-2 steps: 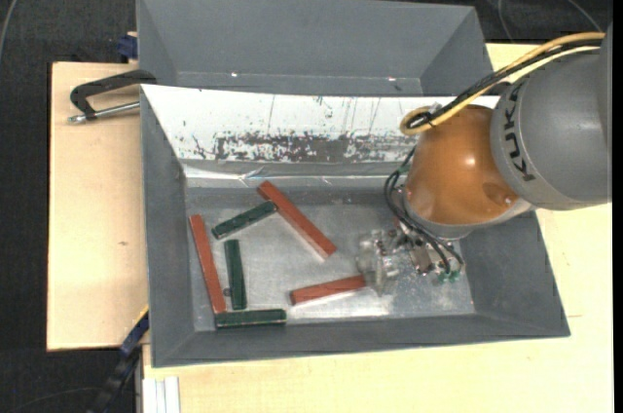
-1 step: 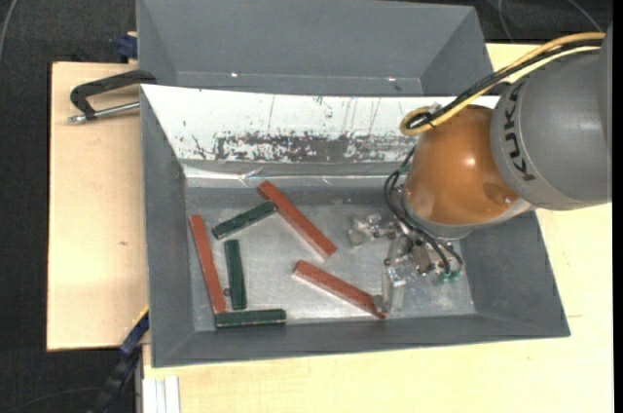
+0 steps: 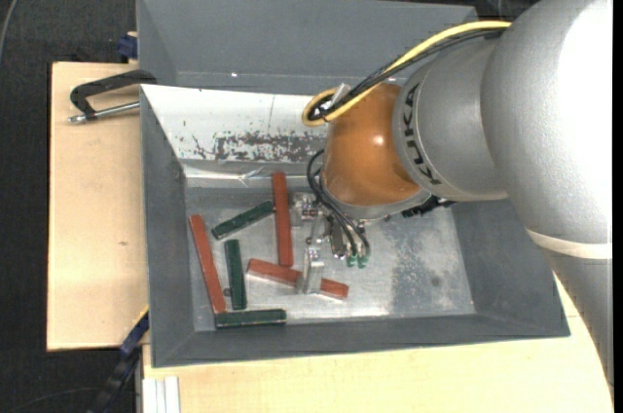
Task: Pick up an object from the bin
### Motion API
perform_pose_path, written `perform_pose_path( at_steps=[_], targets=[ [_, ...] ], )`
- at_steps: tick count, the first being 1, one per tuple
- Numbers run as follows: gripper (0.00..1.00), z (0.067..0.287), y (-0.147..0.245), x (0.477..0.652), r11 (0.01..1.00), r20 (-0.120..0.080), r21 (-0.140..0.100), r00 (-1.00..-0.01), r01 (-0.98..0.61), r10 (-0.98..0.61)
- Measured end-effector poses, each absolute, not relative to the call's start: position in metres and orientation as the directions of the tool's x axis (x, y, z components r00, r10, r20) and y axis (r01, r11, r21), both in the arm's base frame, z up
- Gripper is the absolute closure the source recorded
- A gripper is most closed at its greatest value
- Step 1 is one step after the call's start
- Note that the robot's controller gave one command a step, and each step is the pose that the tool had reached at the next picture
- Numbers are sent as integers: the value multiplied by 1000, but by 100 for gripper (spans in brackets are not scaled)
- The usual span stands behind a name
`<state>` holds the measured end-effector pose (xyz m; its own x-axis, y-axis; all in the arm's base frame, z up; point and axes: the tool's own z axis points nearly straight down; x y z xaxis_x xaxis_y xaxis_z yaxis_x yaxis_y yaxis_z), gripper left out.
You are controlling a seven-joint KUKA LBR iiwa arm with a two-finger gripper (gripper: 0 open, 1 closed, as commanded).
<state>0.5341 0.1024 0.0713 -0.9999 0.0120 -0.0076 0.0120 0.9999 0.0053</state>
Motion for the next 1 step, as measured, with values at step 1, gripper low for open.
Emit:
perform_pose_path(
  at_steps=[1],
  targets=[
    [0,71,99,534,1000,-7,3,-1000,16,16]
  ],
)
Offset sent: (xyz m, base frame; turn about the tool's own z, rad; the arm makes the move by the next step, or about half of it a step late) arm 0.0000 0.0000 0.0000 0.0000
